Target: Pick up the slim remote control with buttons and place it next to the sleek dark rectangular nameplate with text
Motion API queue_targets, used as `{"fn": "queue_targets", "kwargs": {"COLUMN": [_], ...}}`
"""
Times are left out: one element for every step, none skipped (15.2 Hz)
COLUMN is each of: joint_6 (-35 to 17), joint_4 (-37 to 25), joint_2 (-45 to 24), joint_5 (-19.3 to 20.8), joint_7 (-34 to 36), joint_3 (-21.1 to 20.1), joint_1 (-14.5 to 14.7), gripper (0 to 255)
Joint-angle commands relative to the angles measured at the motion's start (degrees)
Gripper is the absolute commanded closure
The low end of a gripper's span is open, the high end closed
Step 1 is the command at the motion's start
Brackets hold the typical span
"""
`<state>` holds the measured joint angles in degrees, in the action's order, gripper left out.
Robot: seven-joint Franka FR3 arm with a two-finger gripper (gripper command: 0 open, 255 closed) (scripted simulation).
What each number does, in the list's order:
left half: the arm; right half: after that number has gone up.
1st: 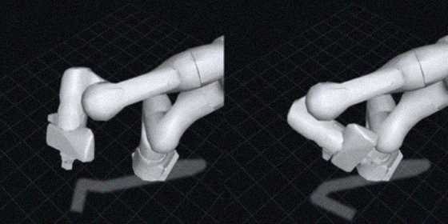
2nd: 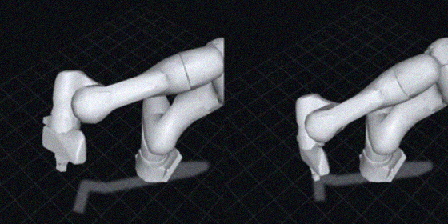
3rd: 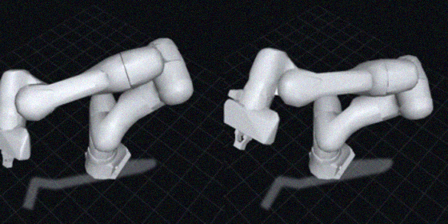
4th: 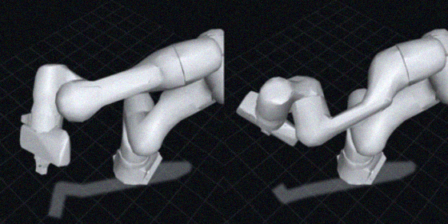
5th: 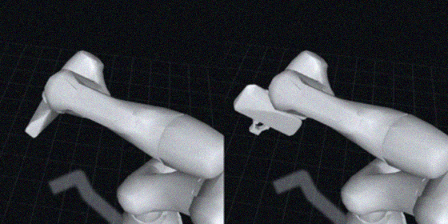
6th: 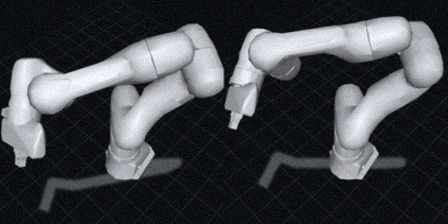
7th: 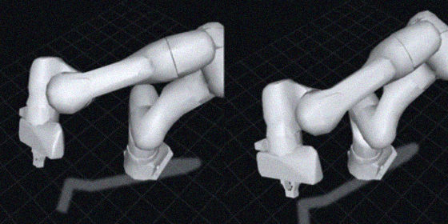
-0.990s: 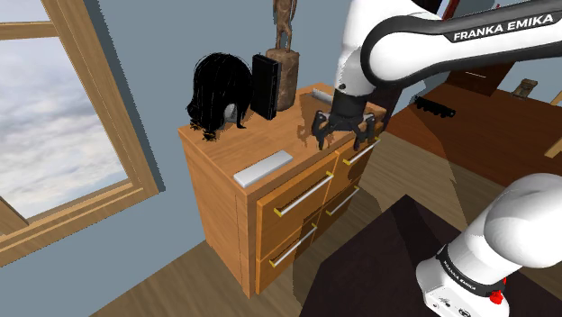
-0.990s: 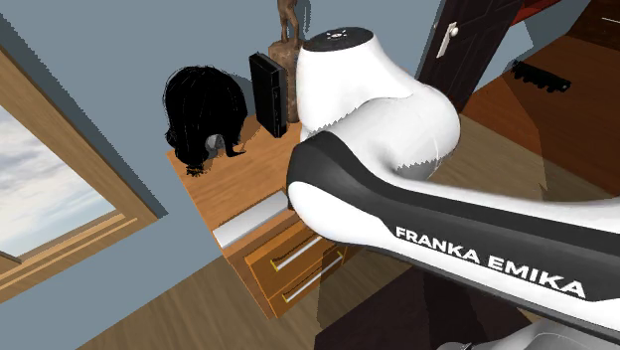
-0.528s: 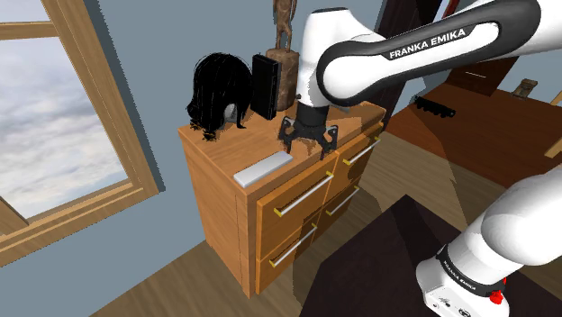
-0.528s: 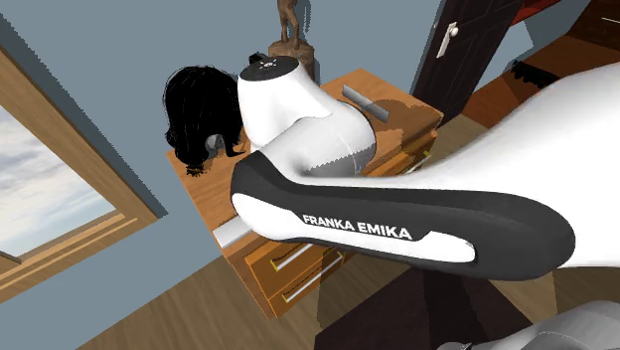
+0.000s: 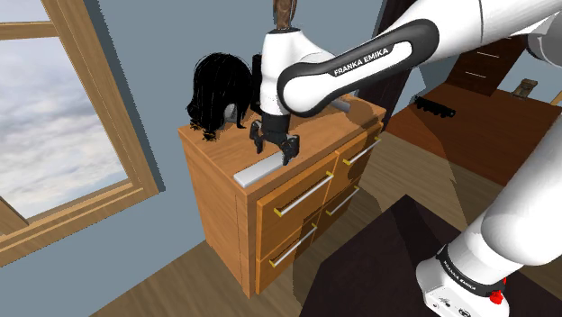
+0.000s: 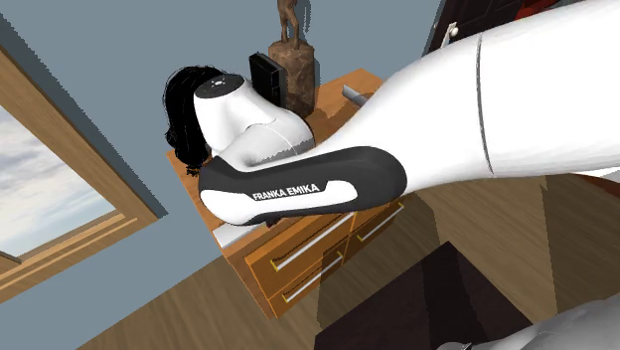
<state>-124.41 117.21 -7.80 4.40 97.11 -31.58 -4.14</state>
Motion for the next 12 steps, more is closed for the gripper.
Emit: {"fn": "queue_targets", "kwargs": {"joint_6": [-0.67,-0.71,-1.37,-2.02,-2.67,-3.31,-3.95,-4.58,-5.21,-5.57,-5.58,-5.58], "joint_4": [-3.99,-4.94,-4.64,-4.35,-4.08,-3.82,-3.57,-3.34,-3.11,-2.99,-2.99,-2.99], "joint_2": [-5.01,-6.05,-6.46,-6.89,-7.32,-7.77,-8.23,-8.69,-9.17,-9.44,-9.44,-9.44], "joint_5": [3.16,3.73,4.01,4.31,4.61,4.93,5.26,5.59,5.93,6.13,6.13,6.13], "joint_7": [6.1,7.25,7.43,7.63,7.83,8.04,8.26,8.48,8.7,8.83,8.83,8.83], "joint_3": [0.77,1.12,1.28,1.4,1.52,1.63,1.76,1.89,2.02,2.11,2.11,2.11], "joint_1": [1.08,1.49,1.64,1.75,1.85,1.96,2.06,2.17,2.29,2.36,2.36,2.36], "gripper": [0,0,0,0,0,0,0,0,0,0,0,0]}}
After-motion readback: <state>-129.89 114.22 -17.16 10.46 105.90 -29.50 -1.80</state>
